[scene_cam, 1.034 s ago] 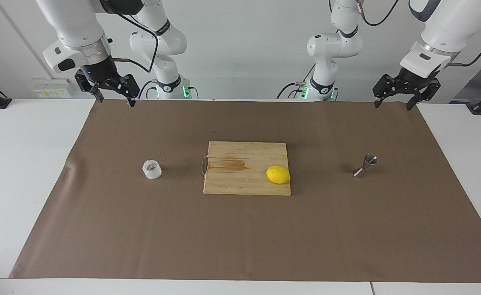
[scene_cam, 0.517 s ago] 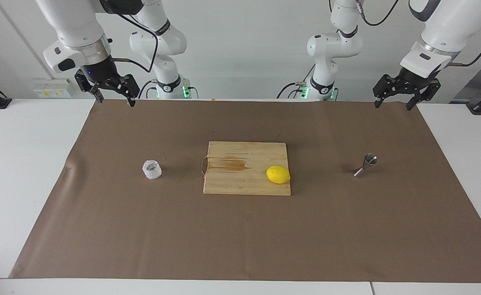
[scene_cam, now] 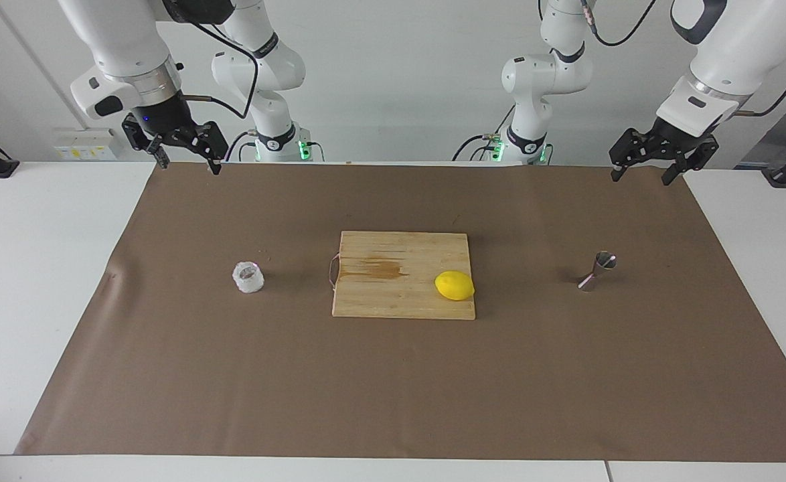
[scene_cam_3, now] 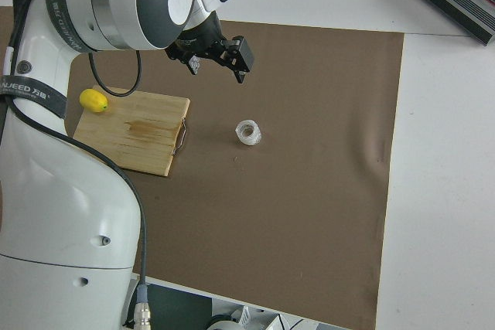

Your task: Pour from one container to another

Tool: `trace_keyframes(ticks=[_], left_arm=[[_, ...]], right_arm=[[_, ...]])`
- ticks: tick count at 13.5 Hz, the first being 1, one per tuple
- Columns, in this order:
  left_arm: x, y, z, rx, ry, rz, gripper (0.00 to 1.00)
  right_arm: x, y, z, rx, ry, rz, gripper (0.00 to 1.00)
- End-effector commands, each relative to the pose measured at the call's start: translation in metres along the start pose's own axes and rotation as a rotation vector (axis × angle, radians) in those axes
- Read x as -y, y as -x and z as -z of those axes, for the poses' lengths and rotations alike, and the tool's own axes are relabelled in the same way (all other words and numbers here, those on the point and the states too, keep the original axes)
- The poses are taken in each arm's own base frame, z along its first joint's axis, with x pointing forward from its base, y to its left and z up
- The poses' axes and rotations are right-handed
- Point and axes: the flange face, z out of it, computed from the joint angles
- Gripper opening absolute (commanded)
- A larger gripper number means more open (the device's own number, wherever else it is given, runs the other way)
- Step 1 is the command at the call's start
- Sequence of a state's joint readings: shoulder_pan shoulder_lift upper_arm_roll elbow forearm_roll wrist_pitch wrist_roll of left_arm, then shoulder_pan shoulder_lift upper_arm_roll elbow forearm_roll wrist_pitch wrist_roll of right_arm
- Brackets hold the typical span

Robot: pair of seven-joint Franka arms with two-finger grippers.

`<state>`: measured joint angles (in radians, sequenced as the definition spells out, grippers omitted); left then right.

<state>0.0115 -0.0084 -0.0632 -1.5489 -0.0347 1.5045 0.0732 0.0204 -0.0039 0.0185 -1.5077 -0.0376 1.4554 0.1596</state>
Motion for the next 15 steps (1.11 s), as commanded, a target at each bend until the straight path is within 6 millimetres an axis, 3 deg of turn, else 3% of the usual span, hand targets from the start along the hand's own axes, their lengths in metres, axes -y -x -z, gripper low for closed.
trace_keyframes(ticks=[1, 3, 9, 15], left_arm=[[0.02, -0.013, -0.022, 0.028, 0.03, 0.085, 1.0], [0.032, -0.016, -0.031, 0.045, 0.075, 0.161, 1.0], [0.135, -0.017, -0.095, 0.162, 0.226, 0.412, 1.0], [0.182, -0.022, -0.154, 0.306, 0.37, 0.774, 1.0]], right_arm=[[-0.004, 0.007, 0.0, 0.005, -0.028, 0.024, 1.0], [-0.004, 0.007, 0.0, 0.005, -0.028, 0.024, 1.0], [-0.004, 0.007, 0.0, 0.005, -0.028, 0.024, 1.0], [-0.004, 0.007, 0.0, 0.005, -0.028, 0.024, 1.0]])
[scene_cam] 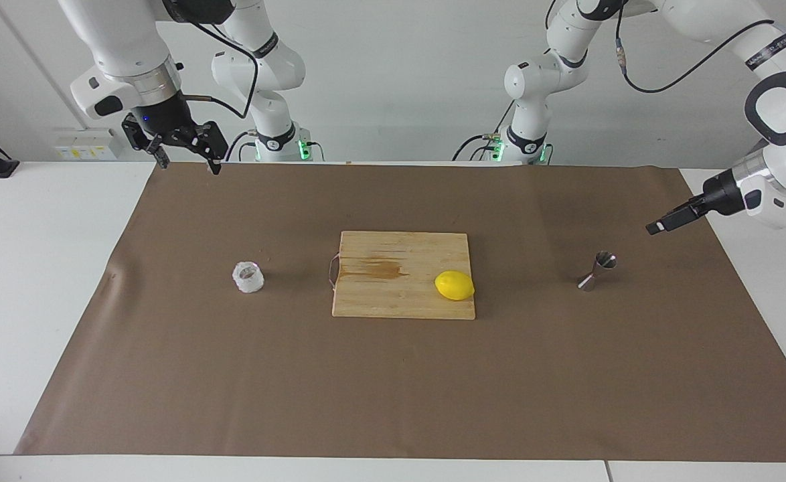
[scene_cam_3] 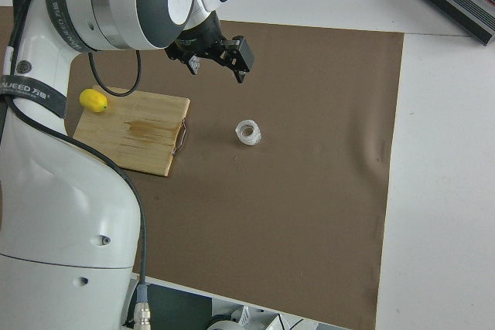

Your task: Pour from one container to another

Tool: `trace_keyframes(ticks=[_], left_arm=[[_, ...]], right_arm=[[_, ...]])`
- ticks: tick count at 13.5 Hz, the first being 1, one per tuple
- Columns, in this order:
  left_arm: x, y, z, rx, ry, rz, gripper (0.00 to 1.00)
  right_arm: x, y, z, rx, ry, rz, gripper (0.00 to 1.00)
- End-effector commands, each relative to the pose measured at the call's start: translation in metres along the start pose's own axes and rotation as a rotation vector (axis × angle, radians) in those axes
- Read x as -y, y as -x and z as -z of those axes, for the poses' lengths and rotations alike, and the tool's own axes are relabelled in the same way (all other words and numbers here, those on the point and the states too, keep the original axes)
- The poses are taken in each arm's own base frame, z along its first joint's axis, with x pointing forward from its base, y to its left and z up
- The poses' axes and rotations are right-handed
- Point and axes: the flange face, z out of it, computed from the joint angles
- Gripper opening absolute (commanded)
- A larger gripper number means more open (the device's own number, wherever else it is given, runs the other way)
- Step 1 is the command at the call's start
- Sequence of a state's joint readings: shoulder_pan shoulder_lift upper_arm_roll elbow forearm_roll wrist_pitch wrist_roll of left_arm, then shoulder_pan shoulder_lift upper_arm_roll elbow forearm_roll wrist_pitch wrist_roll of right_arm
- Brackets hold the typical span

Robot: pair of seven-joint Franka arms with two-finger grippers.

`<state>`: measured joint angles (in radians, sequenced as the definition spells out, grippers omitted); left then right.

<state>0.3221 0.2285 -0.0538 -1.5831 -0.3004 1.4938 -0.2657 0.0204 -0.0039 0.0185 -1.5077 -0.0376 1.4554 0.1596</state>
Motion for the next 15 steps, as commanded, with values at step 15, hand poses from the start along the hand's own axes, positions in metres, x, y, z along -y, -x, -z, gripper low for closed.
trace_keyframes(ticks=[15], left_arm=[[0.081, -0.08, -0.12, 0.437, 0.391, 0.693, 1.0]], right_arm=[[-0.004, 0.007, 0.0, 0.005, -0.028, 0.024, 1.0]])
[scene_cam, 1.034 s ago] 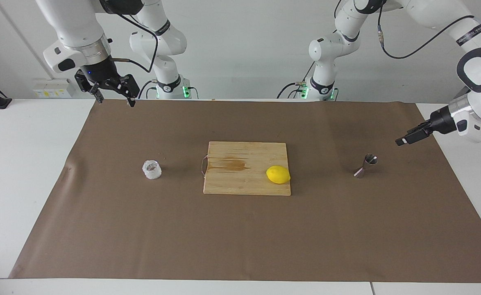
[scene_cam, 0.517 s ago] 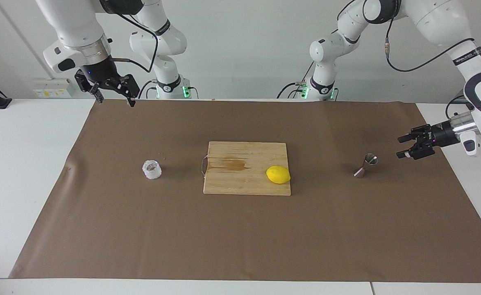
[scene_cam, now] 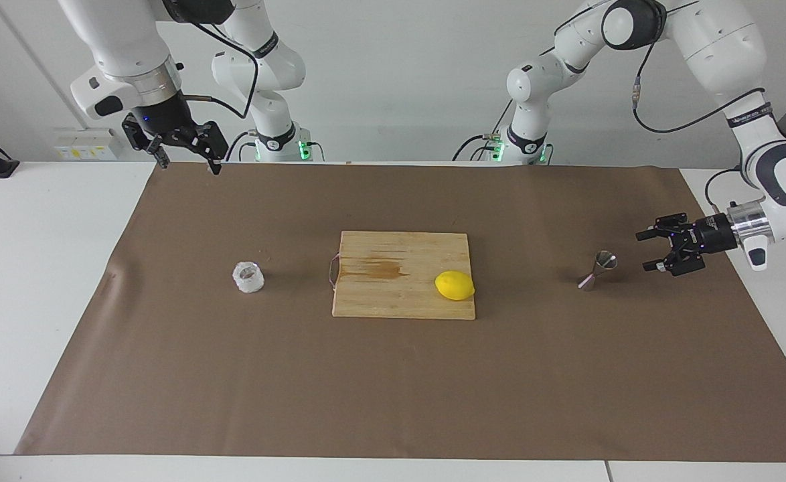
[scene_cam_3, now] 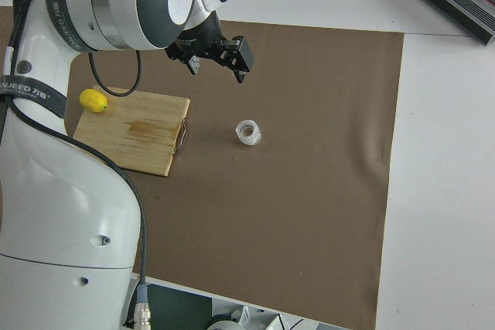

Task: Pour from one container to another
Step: 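Open the left gripper and reach toward the small metal cup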

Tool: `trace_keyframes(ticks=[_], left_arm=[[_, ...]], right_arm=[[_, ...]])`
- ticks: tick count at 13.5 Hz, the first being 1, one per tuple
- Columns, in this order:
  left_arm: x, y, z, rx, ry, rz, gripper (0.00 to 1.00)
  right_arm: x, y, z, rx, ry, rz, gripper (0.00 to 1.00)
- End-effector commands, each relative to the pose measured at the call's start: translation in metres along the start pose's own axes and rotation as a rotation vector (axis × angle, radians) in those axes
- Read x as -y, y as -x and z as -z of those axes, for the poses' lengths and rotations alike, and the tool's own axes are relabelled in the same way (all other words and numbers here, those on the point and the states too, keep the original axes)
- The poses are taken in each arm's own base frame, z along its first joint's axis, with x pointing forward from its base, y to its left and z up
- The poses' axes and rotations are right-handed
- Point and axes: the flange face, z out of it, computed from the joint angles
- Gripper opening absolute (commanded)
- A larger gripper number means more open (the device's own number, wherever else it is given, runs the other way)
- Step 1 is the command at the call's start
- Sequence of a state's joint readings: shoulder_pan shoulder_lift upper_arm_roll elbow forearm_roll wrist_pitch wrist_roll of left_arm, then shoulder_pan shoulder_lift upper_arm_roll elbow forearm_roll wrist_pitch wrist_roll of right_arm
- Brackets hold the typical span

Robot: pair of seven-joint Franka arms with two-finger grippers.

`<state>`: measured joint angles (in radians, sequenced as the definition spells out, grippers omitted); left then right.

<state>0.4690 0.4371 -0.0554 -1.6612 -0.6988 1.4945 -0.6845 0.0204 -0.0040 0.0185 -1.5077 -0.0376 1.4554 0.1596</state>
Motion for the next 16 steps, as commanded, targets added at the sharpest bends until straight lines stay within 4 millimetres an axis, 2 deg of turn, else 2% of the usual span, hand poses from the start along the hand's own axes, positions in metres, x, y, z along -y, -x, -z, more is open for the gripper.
trace_keyframes(ticks=[1, 2, 5, 11, 16], left_arm=[[0.014, -0.026, -0.01, 0.091, 0.074, 0.088, 1.0], [0.024, -0.041, -0.015, 0.131, 0.098, 0.123, 1.0], [0.033, -0.055, -0.036, 0.211, 0.154, 0.174, 1.0], [0.044, -0.066, -0.062, 0.321, 0.222, 0.241, 1.0], [0.04, -0.066, -0.07, 0.381, 0.273, 0.264, 1.0]], right_arm=[[-0.004, 0.007, 0.0, 0.005, -0.028, 0.024, 1.0], [-0.005, 0.007, 0.0, 0.005, -0.028, 0.023, 1.0], [-0.005, 0.007, 0.0, 0.005, -0.028, 0.023, 1.0], [-0.004, 0.007, 0.0, 0.004, -0.028, 0.024, 1.0], [-0.004, 0.007, 0.0, 0.005, -0.028, 0.024, 1.0]])
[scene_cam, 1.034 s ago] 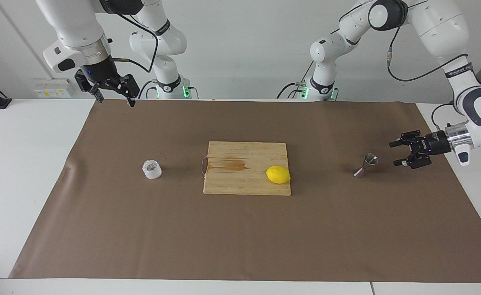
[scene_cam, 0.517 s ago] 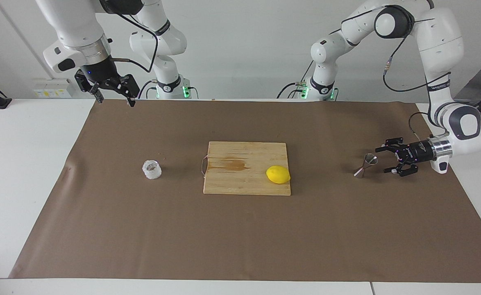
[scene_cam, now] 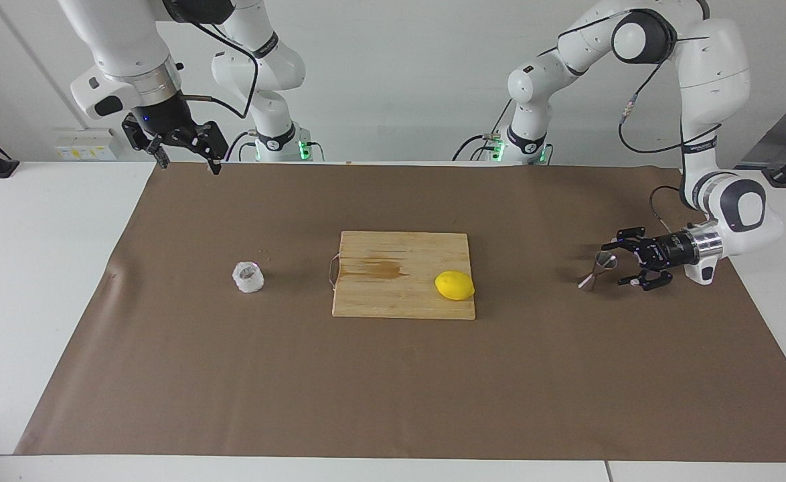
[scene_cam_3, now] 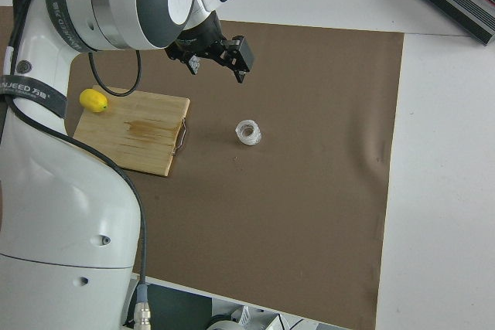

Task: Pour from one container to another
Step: 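Open the left gripper and reach toward the small metal cup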

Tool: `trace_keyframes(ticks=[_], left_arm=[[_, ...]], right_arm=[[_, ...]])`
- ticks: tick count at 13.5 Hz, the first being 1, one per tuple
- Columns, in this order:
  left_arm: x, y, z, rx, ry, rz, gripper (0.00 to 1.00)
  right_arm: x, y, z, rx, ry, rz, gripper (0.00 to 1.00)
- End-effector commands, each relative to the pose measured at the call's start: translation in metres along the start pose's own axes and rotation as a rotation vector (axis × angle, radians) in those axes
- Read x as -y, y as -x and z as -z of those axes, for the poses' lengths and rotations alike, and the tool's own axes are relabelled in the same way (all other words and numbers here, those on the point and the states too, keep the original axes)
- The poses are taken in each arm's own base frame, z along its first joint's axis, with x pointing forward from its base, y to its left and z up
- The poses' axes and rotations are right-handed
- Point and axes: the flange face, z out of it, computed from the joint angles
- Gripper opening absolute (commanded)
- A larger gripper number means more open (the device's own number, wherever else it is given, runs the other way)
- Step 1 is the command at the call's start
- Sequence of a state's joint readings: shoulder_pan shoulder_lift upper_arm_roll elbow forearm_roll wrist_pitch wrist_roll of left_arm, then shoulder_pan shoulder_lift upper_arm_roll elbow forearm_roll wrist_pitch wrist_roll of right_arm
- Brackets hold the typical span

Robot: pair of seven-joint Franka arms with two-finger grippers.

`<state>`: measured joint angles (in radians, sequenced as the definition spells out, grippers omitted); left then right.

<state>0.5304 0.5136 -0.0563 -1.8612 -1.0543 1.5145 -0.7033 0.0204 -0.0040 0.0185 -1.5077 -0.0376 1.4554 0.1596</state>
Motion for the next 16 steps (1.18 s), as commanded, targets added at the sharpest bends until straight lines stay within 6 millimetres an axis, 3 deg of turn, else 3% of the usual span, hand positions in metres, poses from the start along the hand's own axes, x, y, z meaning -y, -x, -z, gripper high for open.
trace_keyframes(ticks=[1, 16], left_arm=[[0.0, -0.001, -0.004, 0.04, 0.046, 0.03, 1.0], [0.001, -0.003, -0.021, 0.091, 0.064, 0.035, 1.0]], right_arm=[[-0.005, 0.007, 0.0, 0.005, -0.028, 0.023, 1.0], [-0.005, 0.007, 0.0, 0.005, -0.028, 0.023, 1.0]])
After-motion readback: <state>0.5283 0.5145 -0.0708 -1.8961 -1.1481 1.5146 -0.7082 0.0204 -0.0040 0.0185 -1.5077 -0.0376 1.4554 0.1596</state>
